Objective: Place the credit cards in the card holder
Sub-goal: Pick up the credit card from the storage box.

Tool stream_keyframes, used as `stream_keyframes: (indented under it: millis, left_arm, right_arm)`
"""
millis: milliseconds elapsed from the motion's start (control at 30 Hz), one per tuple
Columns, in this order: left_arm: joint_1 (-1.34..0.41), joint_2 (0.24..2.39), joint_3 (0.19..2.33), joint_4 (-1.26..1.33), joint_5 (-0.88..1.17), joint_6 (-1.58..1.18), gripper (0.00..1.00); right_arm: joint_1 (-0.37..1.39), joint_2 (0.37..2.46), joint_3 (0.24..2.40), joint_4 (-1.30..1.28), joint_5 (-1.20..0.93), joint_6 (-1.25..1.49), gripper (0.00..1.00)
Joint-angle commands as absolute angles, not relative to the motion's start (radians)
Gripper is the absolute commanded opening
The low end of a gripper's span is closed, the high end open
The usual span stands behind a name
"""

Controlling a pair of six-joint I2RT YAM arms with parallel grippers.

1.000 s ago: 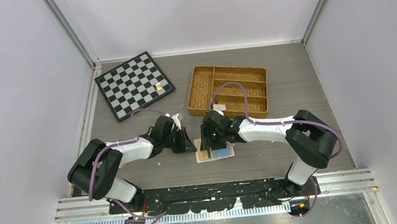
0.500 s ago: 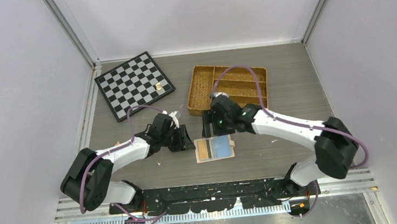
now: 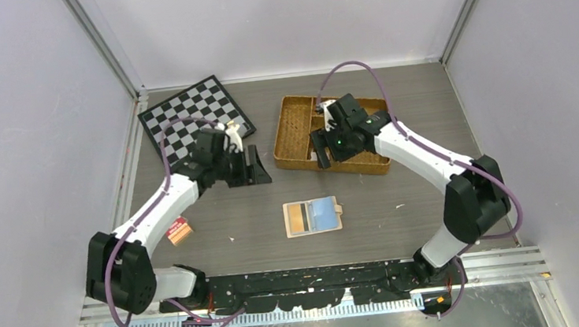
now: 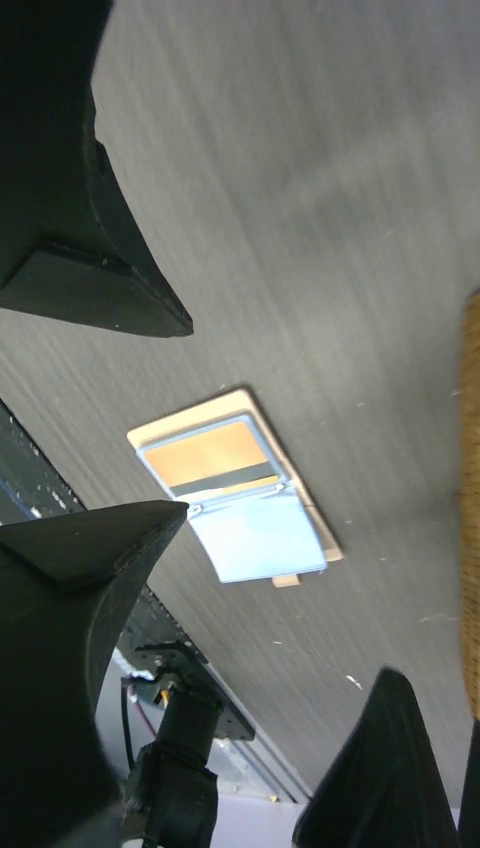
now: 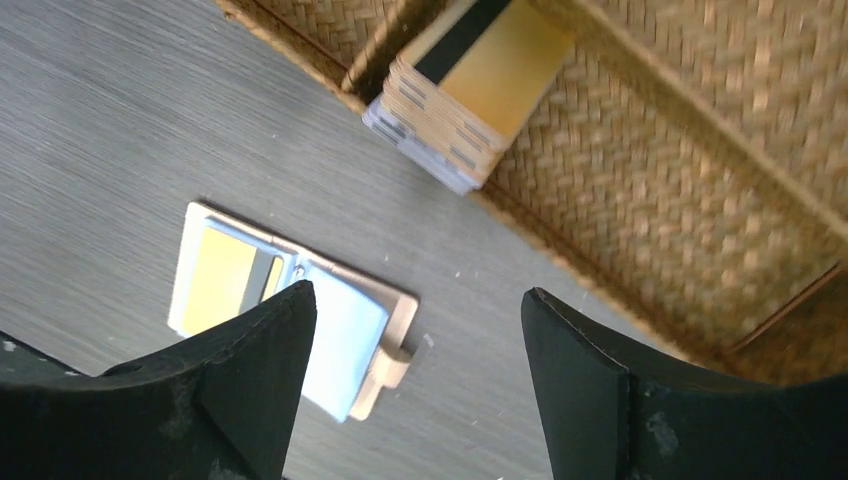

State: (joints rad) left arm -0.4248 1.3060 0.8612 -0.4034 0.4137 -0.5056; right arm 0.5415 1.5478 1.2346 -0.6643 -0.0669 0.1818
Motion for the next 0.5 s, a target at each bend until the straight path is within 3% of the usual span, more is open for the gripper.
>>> stream_keyframes:
  millis: [0, 167, 267, 467]
  left_arm:
    - [-0.344, 1.267, 1.003, -0.613, 0.466, -0.3, 0.64]
    - [-0.251, 1.268, 1.017, -0.644, 0.542, -0.251, 0.66]
    - [-0.244, 1.274, 1.012, -0.662, 0.52, -0.238, 0.66]
    - [-0.241, 1.287, 1.017, -0.663, 0.54, -0.242, 0.66]
  right_arm:
    - [0.54, 1.605, 1.345, -0.631, -0.11, -0.053, 0.81]
    - [0.537, 1.745, 1.472, -0.64, -0.19, -0.131, 0.82]
    - [0.538, 1.812, 1.536, -0.669, -0.232, -0.159, 0.88]
    - [0.537, 1.894, 1.568, -0.684, -0.256, -0.215, 0.89]
